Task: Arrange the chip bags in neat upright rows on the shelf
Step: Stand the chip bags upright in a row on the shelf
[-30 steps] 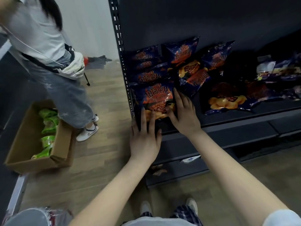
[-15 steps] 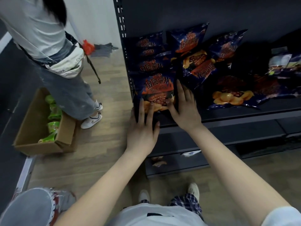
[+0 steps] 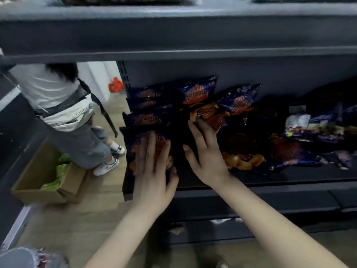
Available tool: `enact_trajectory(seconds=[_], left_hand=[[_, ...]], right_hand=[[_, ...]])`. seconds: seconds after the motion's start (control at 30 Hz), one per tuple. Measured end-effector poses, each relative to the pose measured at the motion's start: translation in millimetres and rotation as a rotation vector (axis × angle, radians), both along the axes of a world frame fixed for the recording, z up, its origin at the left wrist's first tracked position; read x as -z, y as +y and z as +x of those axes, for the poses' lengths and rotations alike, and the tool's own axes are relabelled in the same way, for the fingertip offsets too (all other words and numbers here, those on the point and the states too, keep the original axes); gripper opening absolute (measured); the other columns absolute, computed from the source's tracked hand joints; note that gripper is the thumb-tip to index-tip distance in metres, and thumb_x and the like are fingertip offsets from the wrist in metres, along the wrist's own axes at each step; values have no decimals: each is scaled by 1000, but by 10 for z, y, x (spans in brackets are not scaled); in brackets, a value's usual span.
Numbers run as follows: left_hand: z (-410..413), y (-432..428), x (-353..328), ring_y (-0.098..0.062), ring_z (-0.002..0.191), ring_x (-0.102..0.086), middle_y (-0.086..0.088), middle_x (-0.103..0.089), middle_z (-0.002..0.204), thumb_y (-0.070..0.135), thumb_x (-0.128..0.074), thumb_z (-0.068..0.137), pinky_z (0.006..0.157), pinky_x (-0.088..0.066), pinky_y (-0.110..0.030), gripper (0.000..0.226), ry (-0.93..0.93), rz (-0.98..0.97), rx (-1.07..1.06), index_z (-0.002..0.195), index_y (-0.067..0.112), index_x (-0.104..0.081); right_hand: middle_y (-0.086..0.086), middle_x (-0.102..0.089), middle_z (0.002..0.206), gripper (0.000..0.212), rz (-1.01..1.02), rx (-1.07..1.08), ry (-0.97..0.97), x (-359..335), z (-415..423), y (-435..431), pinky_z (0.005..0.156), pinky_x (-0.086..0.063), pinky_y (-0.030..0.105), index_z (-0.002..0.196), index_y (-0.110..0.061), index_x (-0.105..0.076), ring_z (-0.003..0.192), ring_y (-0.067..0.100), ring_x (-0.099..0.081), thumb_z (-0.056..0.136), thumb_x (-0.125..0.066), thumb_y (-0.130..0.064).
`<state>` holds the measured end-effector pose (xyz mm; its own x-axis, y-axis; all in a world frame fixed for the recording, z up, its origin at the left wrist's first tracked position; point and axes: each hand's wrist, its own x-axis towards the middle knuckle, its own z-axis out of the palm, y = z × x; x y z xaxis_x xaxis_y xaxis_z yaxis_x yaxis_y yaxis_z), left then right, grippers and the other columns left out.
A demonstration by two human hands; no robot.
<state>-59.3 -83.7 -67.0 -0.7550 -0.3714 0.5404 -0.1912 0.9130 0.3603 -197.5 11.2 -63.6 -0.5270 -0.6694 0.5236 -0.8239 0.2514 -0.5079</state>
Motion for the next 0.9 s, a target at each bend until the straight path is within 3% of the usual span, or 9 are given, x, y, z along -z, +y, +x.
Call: enact_trajectory(seconds=[0.17, 0.27, 0.33, 0.43, 0.5, 0.67, 0.8, 0.9], left_hand=[[-565, 465, -94, -22, 145, -1, -1, 1, 157, 22, -52, 89, 115, -15, -40, 66, 33, 162, 136, 146, 25, -18], [-952, 629, -82, 0, 141, 7, 18, 12, 154, 24, -55, 89, 110, -10, -21, 77, -23, 498, 115, 145, 43, -4], [-1182, 648, -43, 0, 139, -4, 10, 0, 156, 18, -53, 90, 105, -11, -11, 74, -17, 746, 68, 147, 36, -9], [-1450, 582, -41, -14, 136, -27, -2, -29, 150, 10, -51, 89, 113, -23, -29, 65, 56, 967, -60, 147, 23, -23], [-1569, 489, -43, -20, 128, -41, -6, -42, 142, 11, -53, 88, 107, -33, -34, 62, 68, 1052, -130, 144, 20, -29], [-1748, 380, 9, -28, 124, -44, -11, -44, 139, 19, -61, 86, 100, -37, -33, 71, 46, 1137, -291, 146, 17, -23], [-1813, 419, 31, -24, 109, -56, -12, -57, 127, 14, -68, 80, 86, -43, -28, 65, 144, 1208, -314, 138, 13, -40], [-1872, 428, -29, -24, 107, -58, -12, -60, 122, 11, -73, 77, 93, -47, -35, 63, 224, 1214, -330, 134, 10, -46]], right_hand=[[15, -21, 153, 54, 128, 93, 63, -104, -464, 316, 112, -24, 55, 141, -13, -39, 140, 40, -18, 91, -55, -26], [14, -15, 155, 61, 284, 132, 116, -80, -644, 493, 113, -19, 57, 143, -17, -35, 141, 41, -14, 87, -57, -28], [11, -8, 157, 64, 418, 129, 131, -35, -723, 613, 115, -11, 57, 146, -22, -30, 142, 39, -9, 87, -53, -35], [4, 1, 158, 63, 552, 107, 152, 48, -803, 764, 115, -3, 53, 146, -28, -24, 144, 34, -4, 89, -43, -46], [4, -8, 157, 59, 550, 84, 169, 63, -830, 802, 115, -1, 51, 144, -29, -30, 143, 32, -11, 90, -40, -47], [5, -30, 151, 59, 552, 44, 219, 64, -935, 955, 116, 0, 46, 139, -27, -42, 139, 31, -24, 88, -22, -51], [5, -31, 150, 64, 553, 40, 230, 126, -934, 997, 115, 4, 43, 140, -28, -39, 139, 29, -23, 87, -13, -51], [4, -30, 150, 63, 544, 45, 221, 142, -957, 973, 116, 2, 44, 141, -28, -37, 139, 29, -22, 87, -13, -51]])
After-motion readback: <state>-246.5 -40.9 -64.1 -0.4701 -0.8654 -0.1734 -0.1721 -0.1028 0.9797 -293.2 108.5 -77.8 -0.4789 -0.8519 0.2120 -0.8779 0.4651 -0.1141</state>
